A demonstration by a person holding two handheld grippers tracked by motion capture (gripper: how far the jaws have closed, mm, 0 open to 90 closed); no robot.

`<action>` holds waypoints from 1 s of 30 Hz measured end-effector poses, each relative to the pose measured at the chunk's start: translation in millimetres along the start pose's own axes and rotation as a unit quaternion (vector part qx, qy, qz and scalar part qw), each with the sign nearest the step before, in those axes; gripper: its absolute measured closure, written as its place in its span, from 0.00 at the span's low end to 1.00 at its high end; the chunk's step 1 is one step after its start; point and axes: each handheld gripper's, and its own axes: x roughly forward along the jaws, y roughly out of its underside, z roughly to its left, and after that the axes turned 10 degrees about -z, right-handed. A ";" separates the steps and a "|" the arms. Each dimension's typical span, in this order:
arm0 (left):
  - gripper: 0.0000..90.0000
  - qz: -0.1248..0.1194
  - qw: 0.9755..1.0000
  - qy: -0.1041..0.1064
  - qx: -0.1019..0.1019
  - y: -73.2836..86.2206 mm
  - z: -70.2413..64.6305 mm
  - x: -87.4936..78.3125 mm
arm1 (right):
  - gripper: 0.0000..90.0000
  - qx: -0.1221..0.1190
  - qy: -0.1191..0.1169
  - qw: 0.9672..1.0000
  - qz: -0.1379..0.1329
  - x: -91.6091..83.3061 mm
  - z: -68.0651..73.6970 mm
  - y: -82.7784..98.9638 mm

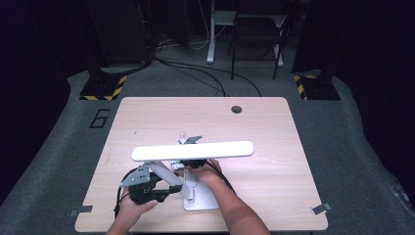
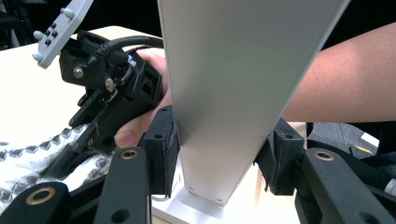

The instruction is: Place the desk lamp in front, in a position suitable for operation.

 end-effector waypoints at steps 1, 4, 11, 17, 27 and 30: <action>0.60 0.000 1.000 0.001 0.001 0.3 0.4 -0.4 | 0.81 0.003 0.002 1.000 0.004 -1.8 0.1 -1.1; 0.60 -0.001 1.000 -0.001 0.000 0.4 -0.2 -0.3 | 0.81 0.011 0.001 1.000 -0.007 -6.8 0.5 -3.2; 0.60 -0.002 1.000 0.001 -0.001 1.1 0.1 -0.3 | 0.80 0.022 -0.013 0.999 -0.031 -24.8 0.9 -9.8; 0.59 0.002 1.000 -0.003 -0.001 0.6 -0.7 -0.2 | 0.79 0.019 -0.005 0.998 -0.058 -44.5 1.3 -10.1; 0.57 -0.002 1.000 0.006 -0.019 1.6 1.8 0.9 | 0.77 0.043 -0.010 0.996 -0.077 -79.1 5.1 10.5; 0.56 0.003 1.000 0.004 -0.014 -0.6 0.7 1.1 | 0.77 0.047 -0.011 0.995 -0.088 -88.8 7.4 14.0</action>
